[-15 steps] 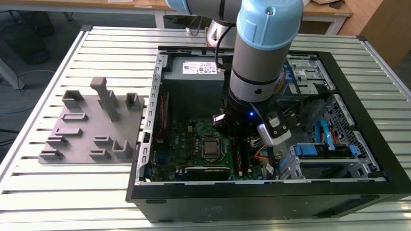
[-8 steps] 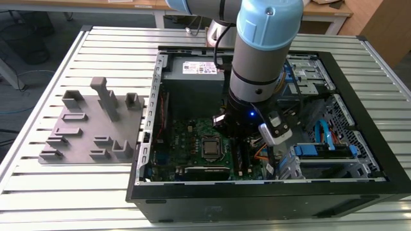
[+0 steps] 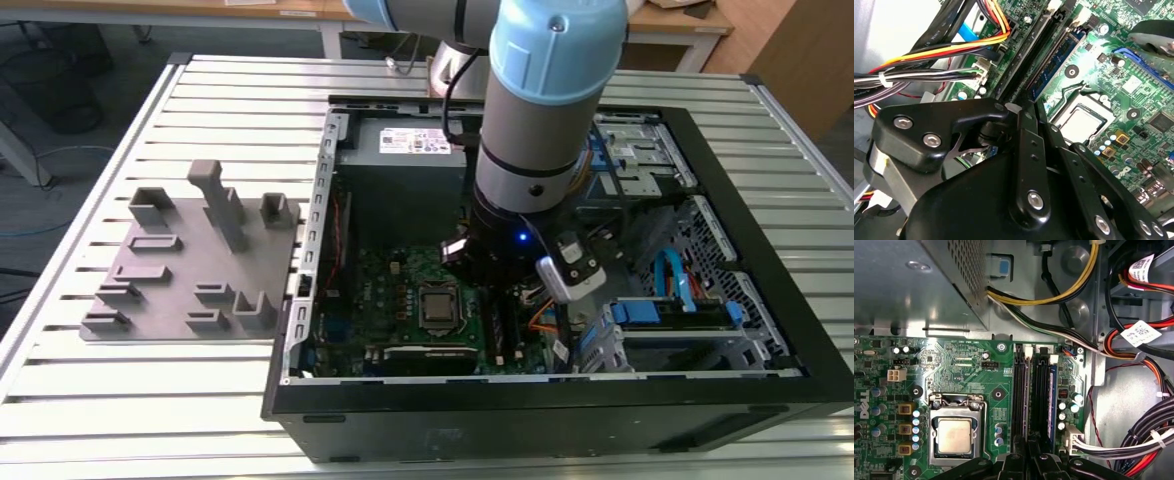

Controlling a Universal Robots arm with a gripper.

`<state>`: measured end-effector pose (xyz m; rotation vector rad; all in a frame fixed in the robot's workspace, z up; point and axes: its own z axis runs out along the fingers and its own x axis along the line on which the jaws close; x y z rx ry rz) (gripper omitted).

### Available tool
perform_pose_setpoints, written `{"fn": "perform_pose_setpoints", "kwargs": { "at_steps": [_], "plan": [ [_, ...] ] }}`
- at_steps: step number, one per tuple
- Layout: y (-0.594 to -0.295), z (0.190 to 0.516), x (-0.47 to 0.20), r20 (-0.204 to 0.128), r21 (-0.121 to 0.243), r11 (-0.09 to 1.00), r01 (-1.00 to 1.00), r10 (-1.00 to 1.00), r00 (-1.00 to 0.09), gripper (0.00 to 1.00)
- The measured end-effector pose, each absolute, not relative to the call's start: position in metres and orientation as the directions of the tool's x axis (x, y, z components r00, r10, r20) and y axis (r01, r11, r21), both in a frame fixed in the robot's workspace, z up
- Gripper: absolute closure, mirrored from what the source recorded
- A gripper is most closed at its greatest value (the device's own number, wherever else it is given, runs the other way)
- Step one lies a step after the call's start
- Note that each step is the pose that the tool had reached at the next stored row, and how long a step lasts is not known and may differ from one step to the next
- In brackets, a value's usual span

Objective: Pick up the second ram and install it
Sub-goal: 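Insert the second ram into the second slot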

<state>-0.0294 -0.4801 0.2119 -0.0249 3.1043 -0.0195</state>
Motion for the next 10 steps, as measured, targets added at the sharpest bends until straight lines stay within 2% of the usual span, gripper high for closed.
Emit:
{"fn": "perform_pose_setpoints", "kwargs": {
  "at_steps": [10],
  "plan": [
    [-0.4801, 0.2074, -0.0294, -0.037, -0.013, 1.0, -0.015, -0.016, -0.999, 0.86]
  ]
}}
